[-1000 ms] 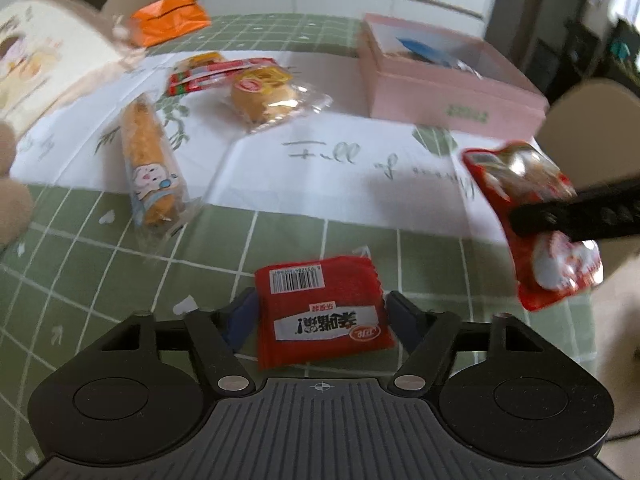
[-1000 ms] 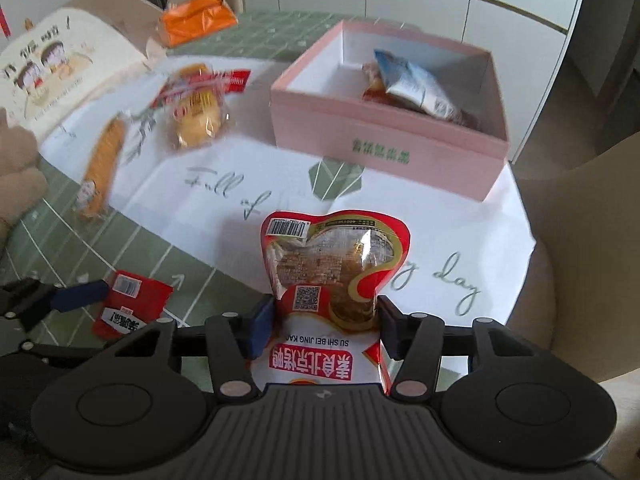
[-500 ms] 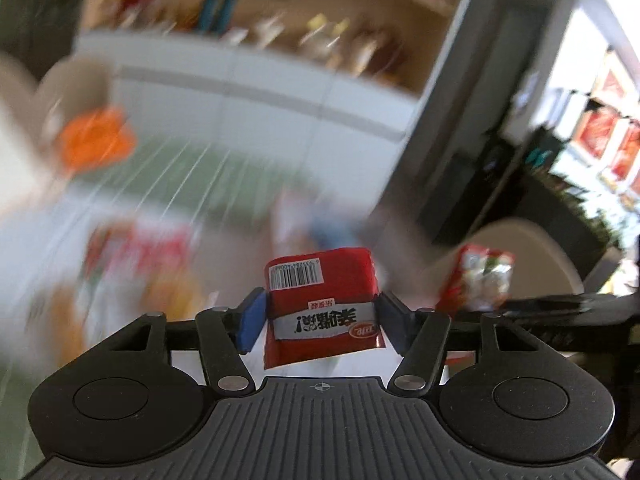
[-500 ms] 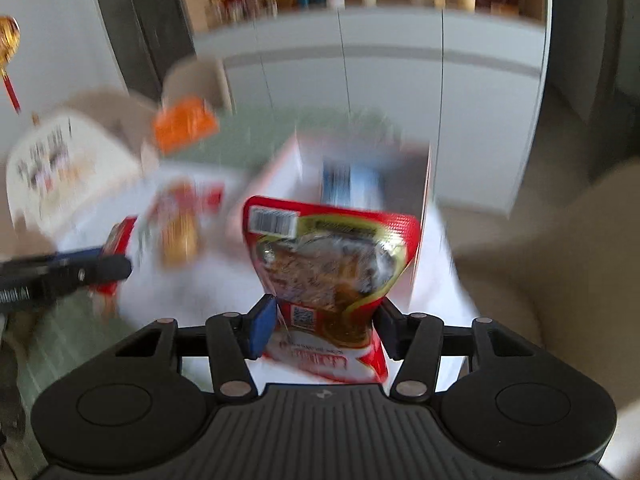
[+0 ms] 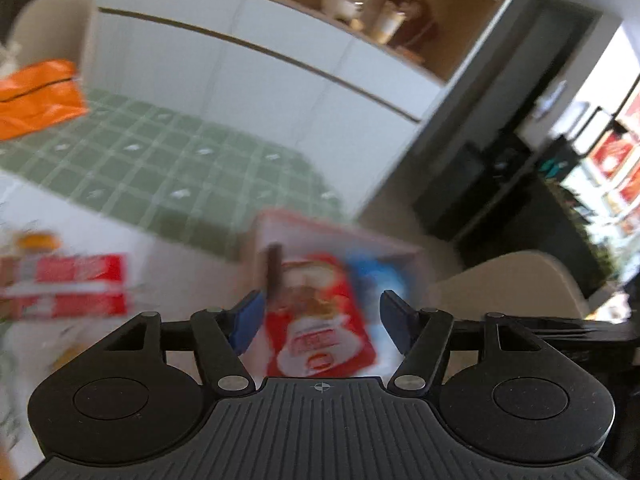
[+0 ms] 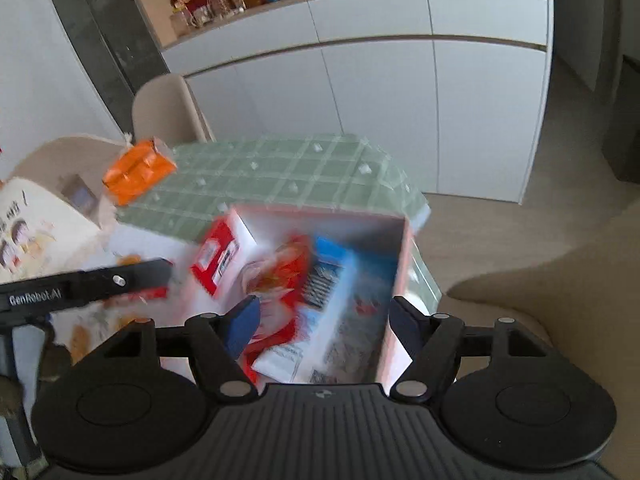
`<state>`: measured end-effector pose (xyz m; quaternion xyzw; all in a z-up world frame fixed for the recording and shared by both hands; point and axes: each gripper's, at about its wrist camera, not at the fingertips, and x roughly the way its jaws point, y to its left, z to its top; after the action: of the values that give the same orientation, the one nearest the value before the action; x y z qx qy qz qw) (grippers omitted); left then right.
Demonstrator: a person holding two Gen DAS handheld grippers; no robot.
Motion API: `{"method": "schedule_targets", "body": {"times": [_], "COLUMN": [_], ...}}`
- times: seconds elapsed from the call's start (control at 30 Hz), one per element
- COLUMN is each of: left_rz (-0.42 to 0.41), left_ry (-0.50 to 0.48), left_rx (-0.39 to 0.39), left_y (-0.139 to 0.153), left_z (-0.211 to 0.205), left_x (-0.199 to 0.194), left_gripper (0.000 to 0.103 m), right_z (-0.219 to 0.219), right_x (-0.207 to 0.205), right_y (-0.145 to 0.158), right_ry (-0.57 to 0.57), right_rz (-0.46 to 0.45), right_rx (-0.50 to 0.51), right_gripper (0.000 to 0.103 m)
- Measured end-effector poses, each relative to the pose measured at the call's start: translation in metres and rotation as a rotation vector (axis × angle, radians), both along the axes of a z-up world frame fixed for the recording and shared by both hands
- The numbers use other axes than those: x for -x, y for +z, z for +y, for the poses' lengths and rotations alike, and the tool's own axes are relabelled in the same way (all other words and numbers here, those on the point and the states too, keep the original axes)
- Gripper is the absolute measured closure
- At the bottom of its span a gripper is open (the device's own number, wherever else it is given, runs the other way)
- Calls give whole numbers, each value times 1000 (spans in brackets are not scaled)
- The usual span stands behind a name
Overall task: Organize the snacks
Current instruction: 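Open both tools over the pink box, dropping the pouch and red packet, then grasp the small orange stick snack with the left tool while the right tool grasps the red spicy strip packet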
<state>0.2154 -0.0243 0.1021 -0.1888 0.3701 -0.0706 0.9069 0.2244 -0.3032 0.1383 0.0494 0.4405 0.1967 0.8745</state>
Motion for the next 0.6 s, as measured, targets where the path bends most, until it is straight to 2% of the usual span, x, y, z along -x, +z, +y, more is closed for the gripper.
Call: {"method": "schedule_targets", "body": {"times": [0.1,0.23,0.3,0.37,0.5,0.6], "left_rz": [-6,13,31,36,88,142], "left_ry": [50,133,202,262,365,424], "left_rx": [-60,-58,-60,-77,-184,-170], "left_y": [-9,-12,-11,-9,-10,-18], "left_z": [6,28,45,62,103,134], "left_x": [37,85,109,132,170,194], "left_gripper": [34,34,34,34,34,36], "right_z": [3,40,64,92,161,213], "right_x": [18,39,52,61,79,87], "right_y": [-13,-15,-13,-11,-14,-21], "right_ry": [24,104,149,197,290,347], "right_rz": [-7,-59,-87,-106,-133,-121], "right_rx": [49,128,151,149,145,167], "right_gripper": [31,31,30,25,19,19]}}
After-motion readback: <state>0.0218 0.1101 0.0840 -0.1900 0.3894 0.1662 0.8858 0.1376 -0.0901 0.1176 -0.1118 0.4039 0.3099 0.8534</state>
